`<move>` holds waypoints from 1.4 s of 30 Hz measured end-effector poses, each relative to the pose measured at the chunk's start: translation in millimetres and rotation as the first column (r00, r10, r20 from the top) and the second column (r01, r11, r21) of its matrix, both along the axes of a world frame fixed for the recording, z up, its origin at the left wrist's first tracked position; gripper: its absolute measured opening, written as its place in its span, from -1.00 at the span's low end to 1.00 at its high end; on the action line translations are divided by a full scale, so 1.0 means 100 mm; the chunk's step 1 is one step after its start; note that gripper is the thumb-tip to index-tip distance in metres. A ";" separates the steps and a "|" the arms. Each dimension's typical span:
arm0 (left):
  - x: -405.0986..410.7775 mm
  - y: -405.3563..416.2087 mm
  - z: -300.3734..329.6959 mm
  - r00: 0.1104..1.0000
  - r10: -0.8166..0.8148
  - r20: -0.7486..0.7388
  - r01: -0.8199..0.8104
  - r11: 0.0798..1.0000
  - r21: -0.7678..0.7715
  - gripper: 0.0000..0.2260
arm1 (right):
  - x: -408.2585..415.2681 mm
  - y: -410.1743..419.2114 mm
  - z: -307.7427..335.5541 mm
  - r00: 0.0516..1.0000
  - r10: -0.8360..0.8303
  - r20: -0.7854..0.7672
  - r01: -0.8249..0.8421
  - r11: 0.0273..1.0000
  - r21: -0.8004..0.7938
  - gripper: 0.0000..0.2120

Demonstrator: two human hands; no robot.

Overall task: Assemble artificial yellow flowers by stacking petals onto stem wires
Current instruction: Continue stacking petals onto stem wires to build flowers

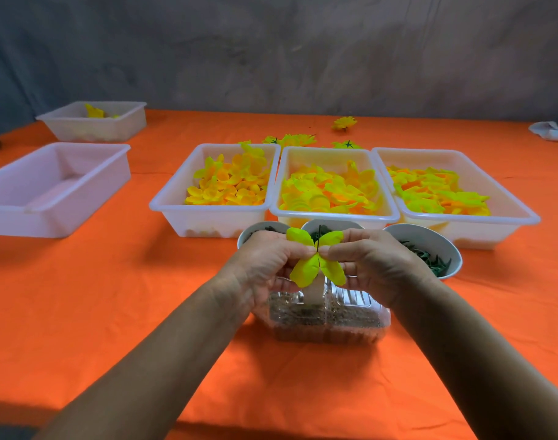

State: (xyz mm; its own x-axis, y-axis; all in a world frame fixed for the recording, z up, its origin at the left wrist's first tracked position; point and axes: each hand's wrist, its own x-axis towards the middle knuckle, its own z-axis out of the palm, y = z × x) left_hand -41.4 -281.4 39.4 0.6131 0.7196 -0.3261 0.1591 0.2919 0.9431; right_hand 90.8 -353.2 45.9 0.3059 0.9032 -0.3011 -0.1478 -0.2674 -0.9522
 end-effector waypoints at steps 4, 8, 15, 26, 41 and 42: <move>0.00 0.00 0.02 0.999 -0.049 -0.020 0.046 0.992 -0.117 -0.91 | 0.00 0.00 0.00 0.976 0.018 -0.216 -0.037 0.996 -0.084 -0.86; 0.00 -0.03 0.02 1.000 -0.022 -0.004 0.022 1.000 -0.004 -0.93 | -0.03 -0.01 -0.01 0.986 0.006 -0.169 -0.010 1.000 -0.023 -0.86; -0.04 -0.10 -0.09 1.000 0.006 0.006 -0.007 0.976 0.218 -0.91 | -0.07 -0.06 -0.09 0.998 -0.049 -0.031 0.051 0.996 0.075 -0.84; -0.01 -0.06 -0.13 0.998 0.051 -0.026 -0.050 0.998 0.035 -0.93 | -0.05 -0.03 -0.14 0.996 -0.076 -0.042 0.074 0.997 -0.031 -0.88; -0.10 -0.09 -0.22 0.982 0.187 0.018 -0.187 0.982 0.038 -0.88 | -0.08 -0.10 -0.16 0.985 -0.169 0.044 0.167 0.985 0.052 -0.54; -0.11 -0.09 -0.23 0.973 0.231 0.012 -0.231 0.964 0.133 -0.81 | -0.07 -0.11 -0.16 0.979 -0.172 0.112 0.166 0.984 0.061 -0.52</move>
